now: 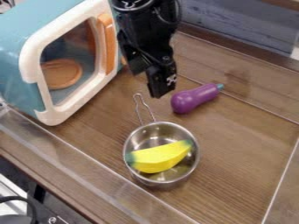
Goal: Put the banana in the silver pot
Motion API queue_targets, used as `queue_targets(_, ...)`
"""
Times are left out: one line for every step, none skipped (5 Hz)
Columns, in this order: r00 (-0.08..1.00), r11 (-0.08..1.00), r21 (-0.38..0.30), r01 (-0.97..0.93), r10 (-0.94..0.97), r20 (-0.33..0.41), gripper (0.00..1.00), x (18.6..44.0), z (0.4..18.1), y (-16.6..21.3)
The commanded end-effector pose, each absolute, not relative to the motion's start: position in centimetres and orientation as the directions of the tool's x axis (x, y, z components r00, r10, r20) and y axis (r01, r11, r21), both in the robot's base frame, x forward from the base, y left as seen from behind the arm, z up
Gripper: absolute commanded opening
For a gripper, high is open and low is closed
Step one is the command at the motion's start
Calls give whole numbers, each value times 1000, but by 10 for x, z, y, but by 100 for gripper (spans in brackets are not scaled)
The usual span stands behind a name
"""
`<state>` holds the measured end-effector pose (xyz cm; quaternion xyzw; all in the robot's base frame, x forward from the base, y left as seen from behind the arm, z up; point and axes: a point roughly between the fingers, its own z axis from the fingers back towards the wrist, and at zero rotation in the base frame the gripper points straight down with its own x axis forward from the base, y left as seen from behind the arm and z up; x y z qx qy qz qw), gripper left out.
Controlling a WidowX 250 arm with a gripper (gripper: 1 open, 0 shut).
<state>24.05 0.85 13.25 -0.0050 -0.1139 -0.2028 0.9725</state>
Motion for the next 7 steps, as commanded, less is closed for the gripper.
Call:
queue_targets(870,909,72,410,-414,268,100,247,146,25)
queue_targets(859,901,84,425,-431,275,100,250,143,35)
queue_targets(850,893,95,440,-448,276,100,252,141,43)
queue_targets(877,920,102,379,-392,278,100,257,143,46)
queue_targets(896,940,103,326,-342,283,0,263,143,46)
queue_targets(908,950,102,294,-311,282,0,279,135,42)
queue_targets(913,956,97,278,-294,282,0,295,128,38)
